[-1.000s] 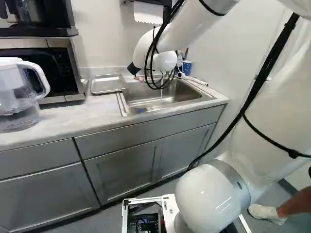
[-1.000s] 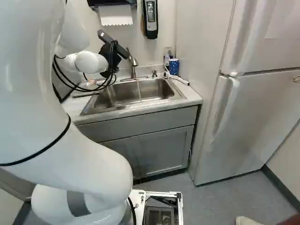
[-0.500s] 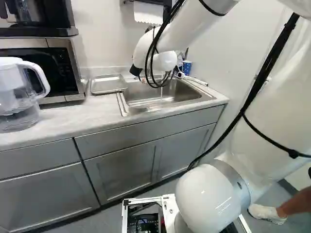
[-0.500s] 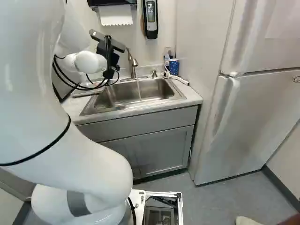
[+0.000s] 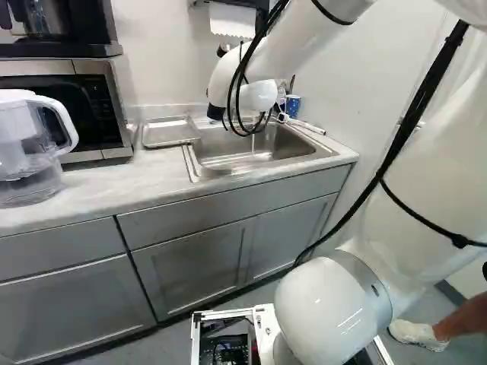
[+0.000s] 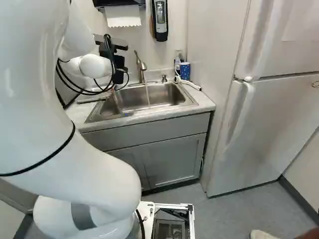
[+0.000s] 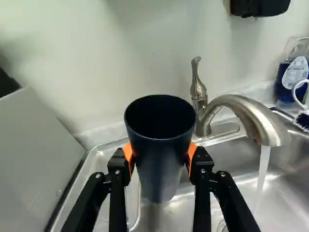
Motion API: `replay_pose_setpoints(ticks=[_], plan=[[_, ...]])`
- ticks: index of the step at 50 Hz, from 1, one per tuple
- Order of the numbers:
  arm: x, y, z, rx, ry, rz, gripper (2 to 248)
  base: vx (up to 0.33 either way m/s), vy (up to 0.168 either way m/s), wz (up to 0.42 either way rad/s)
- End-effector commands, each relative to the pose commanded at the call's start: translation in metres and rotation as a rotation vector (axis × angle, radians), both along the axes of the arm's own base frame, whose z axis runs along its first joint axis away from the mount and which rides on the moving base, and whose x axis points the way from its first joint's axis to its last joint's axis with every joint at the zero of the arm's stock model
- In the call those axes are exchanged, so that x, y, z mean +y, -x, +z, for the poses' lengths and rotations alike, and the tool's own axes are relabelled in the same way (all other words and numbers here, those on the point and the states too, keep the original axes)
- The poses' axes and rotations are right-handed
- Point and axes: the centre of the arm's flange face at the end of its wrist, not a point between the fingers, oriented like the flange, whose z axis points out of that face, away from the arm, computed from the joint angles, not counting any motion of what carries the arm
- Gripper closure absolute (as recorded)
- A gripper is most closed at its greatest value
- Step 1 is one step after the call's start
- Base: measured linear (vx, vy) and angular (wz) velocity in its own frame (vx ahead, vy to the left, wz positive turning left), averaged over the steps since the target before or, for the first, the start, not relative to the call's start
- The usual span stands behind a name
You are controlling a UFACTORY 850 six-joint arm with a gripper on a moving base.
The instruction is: Rinse the cup and place it in the tray
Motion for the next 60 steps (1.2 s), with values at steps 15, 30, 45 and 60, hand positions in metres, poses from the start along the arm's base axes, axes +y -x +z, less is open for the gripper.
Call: replay_pose_setpoints(ticks=[15, 30, 45, 60], plan=[[0.0, 0.0, 0.0, -0.037, 0.15, 0.034, 127, 0.0, 0.0, 0.0], [0.005, -0.001, 0.0, -0.059, 0.239, 0.063, 127, 0.0, 0.0, 0.0], [0.027, -0.009, 0.0, -0.063, 0.238, 0.101, 127, 0.0, 0.0, 0.0], [0.05, -0.015, 0.001, -0.067, 0.237, 0.14, 127, 0.0, 0.0, 0.0]])
